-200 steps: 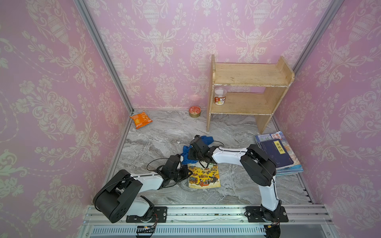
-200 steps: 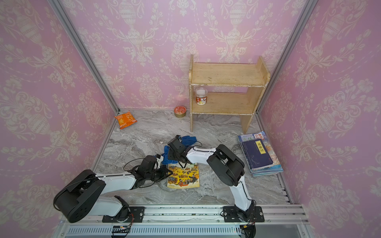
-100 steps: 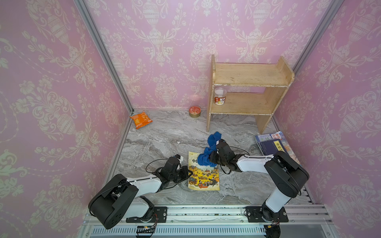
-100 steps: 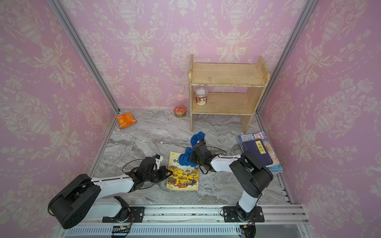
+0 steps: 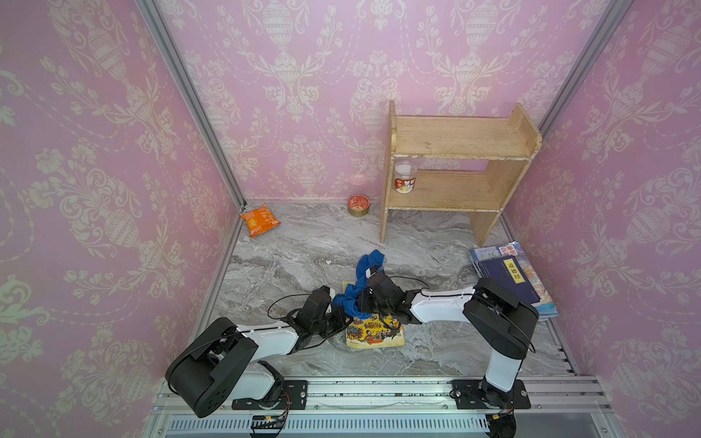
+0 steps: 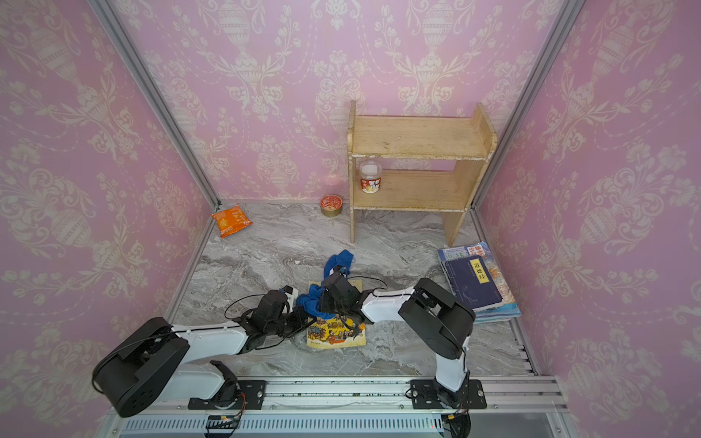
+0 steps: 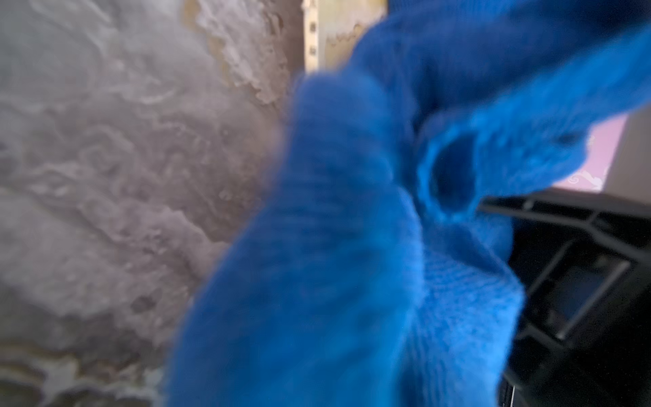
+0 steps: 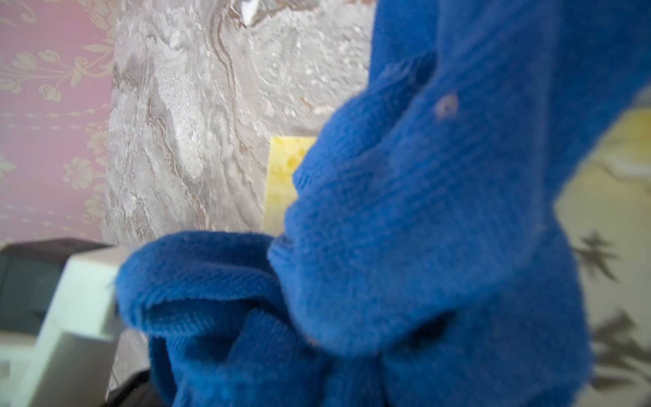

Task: Wipe the cover of the book
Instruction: Wipe the dirt from the cover of the book.

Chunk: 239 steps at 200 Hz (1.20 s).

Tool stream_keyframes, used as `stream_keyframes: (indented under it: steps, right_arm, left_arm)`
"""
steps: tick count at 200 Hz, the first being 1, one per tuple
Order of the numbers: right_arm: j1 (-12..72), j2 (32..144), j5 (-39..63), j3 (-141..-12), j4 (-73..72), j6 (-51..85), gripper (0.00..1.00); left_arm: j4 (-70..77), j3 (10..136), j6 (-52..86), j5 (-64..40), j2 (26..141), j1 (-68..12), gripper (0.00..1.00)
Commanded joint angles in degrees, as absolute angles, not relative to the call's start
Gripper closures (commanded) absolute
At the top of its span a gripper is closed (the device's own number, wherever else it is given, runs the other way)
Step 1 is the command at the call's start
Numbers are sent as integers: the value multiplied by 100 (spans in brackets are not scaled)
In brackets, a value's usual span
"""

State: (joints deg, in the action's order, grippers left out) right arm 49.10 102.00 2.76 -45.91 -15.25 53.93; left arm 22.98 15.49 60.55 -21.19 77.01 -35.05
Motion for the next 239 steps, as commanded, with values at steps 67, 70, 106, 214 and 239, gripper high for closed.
stream_keyframes:
  steps: [67,70,106,214,239]
  right_arm:
    - [4953,10424,299,-3855,405,5813,100]
    - [5076,10530,323,-4016,382,5825,100]
    - [5778,11373,796,-5427,141,5933,100]
    - [4907,8604,-532,-1779,832,7170,100]
    - [4733,8276,-547,-1905,1170,6930,100]
  left_arm:
    - [2714,1600,6014,-2007,7944,-3524,100]
    - [2722,1594,6015,-2005,7952,-3524,100]
    - [2861,1549,6096,-1966,8020,-3549,100]
    - [2694,1729,5876,-1793,7905,-3333,74]
    - [3006,1894,5715,-1937,8130,-2872,58]
